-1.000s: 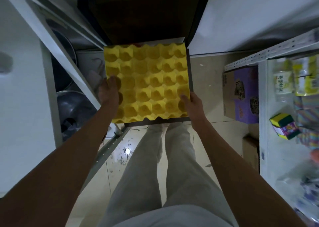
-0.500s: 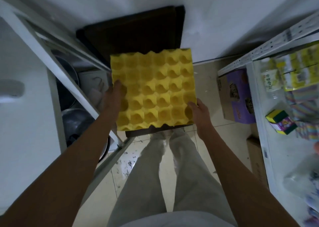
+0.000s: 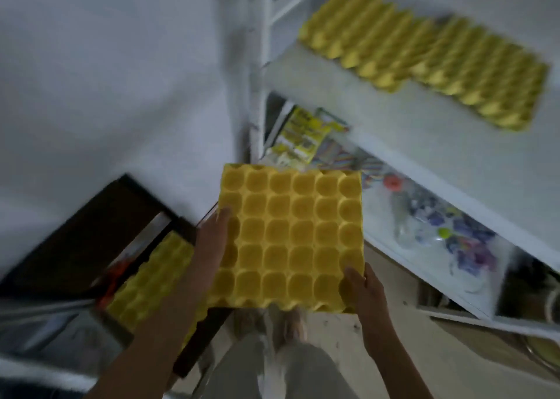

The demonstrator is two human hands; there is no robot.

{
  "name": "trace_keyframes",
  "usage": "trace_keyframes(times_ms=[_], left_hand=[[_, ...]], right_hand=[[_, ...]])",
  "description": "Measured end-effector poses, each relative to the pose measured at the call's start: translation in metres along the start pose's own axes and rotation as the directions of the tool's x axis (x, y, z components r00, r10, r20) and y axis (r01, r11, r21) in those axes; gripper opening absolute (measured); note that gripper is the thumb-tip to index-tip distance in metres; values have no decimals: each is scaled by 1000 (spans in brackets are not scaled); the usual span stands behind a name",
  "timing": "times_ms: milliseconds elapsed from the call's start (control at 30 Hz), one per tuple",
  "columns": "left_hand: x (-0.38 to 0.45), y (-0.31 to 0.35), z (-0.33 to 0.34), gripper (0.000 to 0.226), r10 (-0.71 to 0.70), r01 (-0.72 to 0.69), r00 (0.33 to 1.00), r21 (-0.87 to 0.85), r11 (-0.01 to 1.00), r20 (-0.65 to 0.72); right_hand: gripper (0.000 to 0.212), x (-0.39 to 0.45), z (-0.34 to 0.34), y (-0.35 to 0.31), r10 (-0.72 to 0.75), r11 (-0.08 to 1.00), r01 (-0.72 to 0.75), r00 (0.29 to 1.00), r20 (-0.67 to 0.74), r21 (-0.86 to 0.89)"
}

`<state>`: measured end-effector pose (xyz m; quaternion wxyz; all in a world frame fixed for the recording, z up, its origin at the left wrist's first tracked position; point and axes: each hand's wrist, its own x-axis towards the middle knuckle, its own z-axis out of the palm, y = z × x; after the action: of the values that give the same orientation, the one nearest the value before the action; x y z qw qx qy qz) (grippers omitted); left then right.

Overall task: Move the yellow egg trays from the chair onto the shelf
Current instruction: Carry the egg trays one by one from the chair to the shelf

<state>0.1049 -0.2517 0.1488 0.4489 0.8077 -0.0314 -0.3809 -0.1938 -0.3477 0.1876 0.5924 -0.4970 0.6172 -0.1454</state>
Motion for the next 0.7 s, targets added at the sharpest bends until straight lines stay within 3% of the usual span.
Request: trace_keyframes(times_ms=[100, 267, 500, 700], left_hand=[[-39, 21, 52, 48, 73, -84, 993, 113, 990, 96], [-111, 49, 124, 28, 126, -181, 954, 184, 966, 273], [-206, 67, 201, 42, 180, -292, 886, 213, 932, 427], [-236, 92, 232, 57, 293, -433, 833, 223, 873, 469]], right_hand=[[24, -32, -65, 11, 16, 997, -9, 995, -97, 78], [48, -81, -150, 40, 13, 985, 19, 982, -186, 169], [26, -132, -233, 74, 45, 970, 57, 914, -404, 237], [25, -124, -273, 76, 46, 972, 53, 912, -407, 228]])
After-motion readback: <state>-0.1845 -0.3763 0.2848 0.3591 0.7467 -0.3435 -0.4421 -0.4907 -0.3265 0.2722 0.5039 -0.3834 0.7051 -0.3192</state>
